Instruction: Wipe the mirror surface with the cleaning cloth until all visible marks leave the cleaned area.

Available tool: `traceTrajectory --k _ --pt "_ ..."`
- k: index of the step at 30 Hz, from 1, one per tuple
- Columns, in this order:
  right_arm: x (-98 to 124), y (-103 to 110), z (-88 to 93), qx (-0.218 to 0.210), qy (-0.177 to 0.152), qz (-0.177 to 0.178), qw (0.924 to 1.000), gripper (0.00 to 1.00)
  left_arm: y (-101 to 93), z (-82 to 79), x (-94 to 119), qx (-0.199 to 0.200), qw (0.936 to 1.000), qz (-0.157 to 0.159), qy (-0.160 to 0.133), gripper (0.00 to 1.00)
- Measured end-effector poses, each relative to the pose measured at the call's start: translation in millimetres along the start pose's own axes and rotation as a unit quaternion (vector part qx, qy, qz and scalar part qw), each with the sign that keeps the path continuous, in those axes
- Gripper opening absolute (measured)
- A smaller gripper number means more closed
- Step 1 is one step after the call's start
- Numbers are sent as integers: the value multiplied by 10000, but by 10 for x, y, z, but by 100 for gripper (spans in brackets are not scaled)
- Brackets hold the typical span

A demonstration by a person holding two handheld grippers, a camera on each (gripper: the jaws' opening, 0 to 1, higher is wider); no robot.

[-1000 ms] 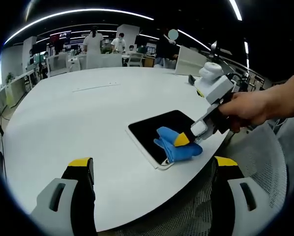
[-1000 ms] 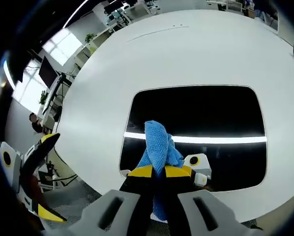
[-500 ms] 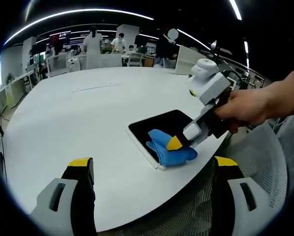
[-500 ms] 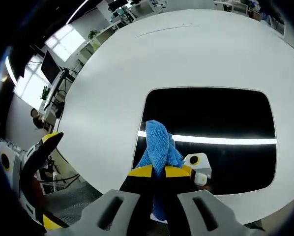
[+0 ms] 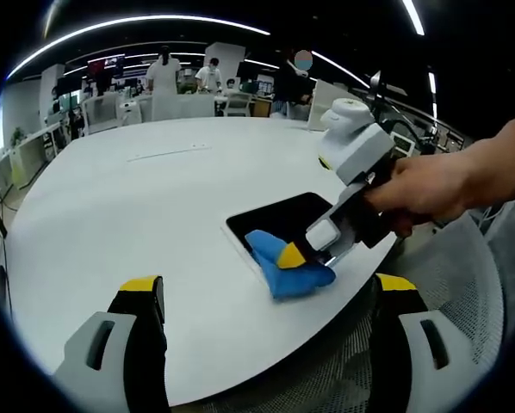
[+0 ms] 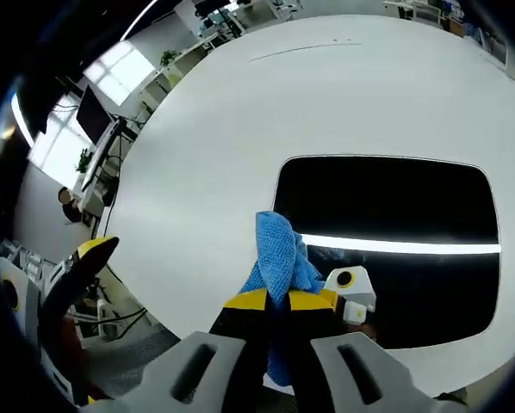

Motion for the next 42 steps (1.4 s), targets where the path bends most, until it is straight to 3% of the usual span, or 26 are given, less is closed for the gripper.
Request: traceTrajectory --k 23,42 --pt "7 -3 -25 73 71 -61 9999 1 3 -1 -3 31 10000 3 -1 99" --pt "-128 -137 -405 63 29 -63 10000 1 5 8 -12 32 10000 35 48 99"
Point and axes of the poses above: the point that each gripper's makers call its tool centre point, and the gripper's own axes: x roughly backward along the fingers, y roughly to its left, z roughly out of its underside, the point moved 6 cm from there along x, roughly backward along the fingers, and after that the axes turned 2 degrees about -y, right-handed, at the moved point
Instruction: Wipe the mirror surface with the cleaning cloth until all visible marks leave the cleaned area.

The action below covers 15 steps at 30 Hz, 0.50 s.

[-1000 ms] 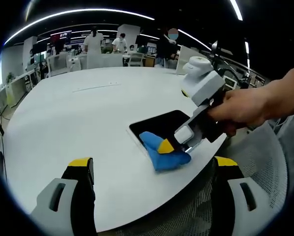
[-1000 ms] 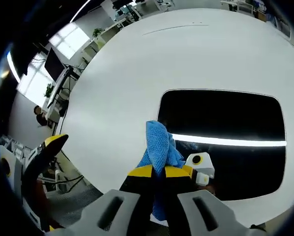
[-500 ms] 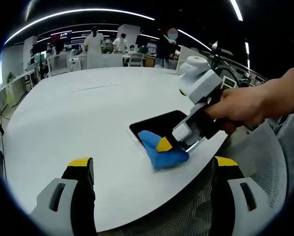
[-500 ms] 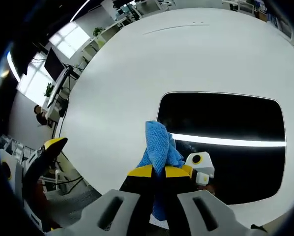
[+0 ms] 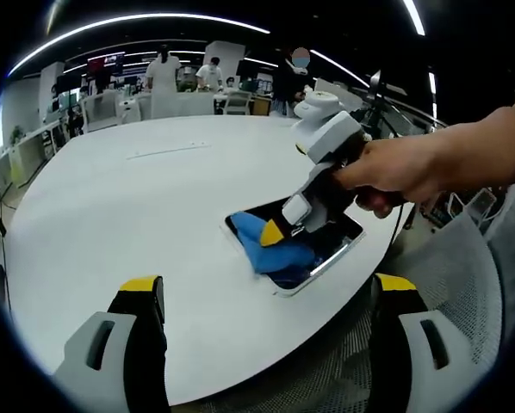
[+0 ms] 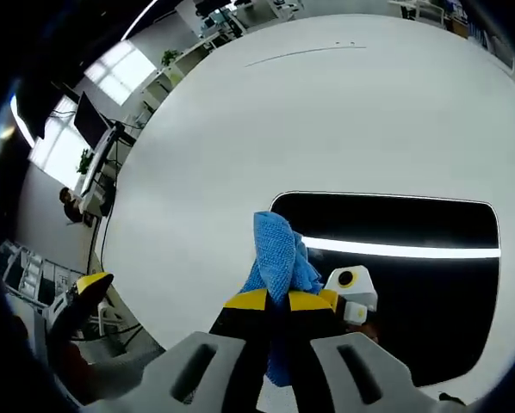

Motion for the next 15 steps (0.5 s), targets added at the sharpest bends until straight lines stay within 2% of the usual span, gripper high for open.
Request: traceTrajectory --k 15 --pt "-119 -45 -280 252 53 -1 9997 1 4 8 -9 58 10000 24 47 99"
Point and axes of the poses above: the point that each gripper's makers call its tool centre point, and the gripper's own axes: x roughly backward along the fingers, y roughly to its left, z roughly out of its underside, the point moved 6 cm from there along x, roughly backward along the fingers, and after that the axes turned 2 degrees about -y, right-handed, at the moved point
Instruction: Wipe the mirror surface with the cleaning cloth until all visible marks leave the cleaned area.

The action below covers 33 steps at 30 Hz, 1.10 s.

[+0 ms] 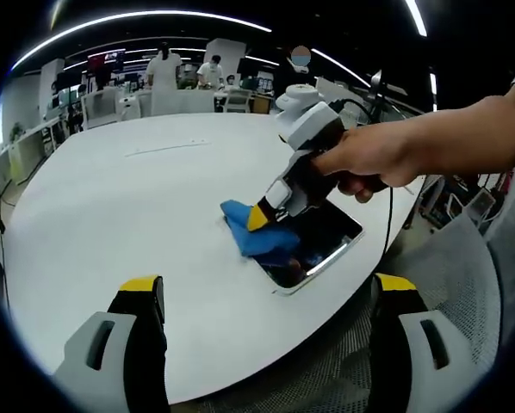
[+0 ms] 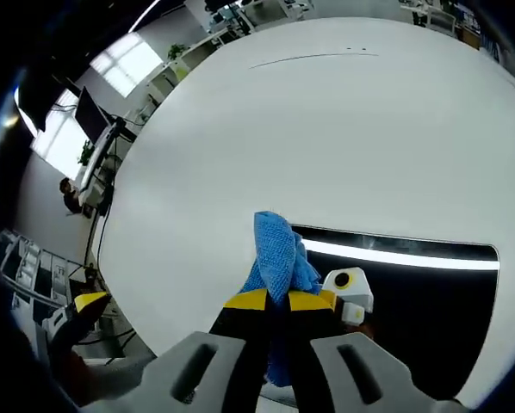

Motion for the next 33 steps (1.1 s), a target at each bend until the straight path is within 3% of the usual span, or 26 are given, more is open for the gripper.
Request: traceTrajectory --k 17,22,33 --pt "-127 -57 -287 314 -5 55 9995 1 22 20 -26 -1 10000 5 15 99" --pt "-143 -80 -364 222 -43 60 9997 1 29 20 -34 7 10000 5 12 99" --pt "-126 -71 -346 290 -23 -10 9996 1 37 19 -36 7 10000 -8 8 99"
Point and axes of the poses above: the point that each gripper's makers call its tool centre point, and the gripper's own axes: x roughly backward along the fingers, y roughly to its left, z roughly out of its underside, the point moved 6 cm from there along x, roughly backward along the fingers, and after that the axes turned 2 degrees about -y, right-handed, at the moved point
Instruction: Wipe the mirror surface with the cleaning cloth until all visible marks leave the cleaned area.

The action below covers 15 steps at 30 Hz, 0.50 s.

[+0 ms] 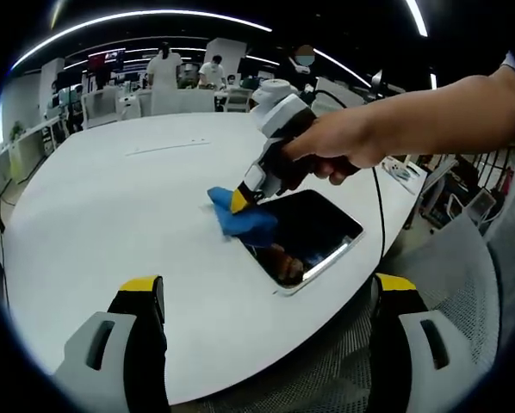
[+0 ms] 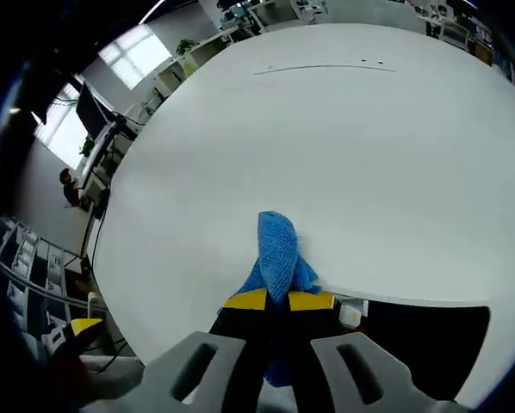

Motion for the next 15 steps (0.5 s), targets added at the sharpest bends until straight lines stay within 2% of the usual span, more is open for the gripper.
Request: traceTrajectory --k 15 --pt "58 -70 23 28 -12 12 10000 1 -6 -14 0 43 10000 10 -24 99"
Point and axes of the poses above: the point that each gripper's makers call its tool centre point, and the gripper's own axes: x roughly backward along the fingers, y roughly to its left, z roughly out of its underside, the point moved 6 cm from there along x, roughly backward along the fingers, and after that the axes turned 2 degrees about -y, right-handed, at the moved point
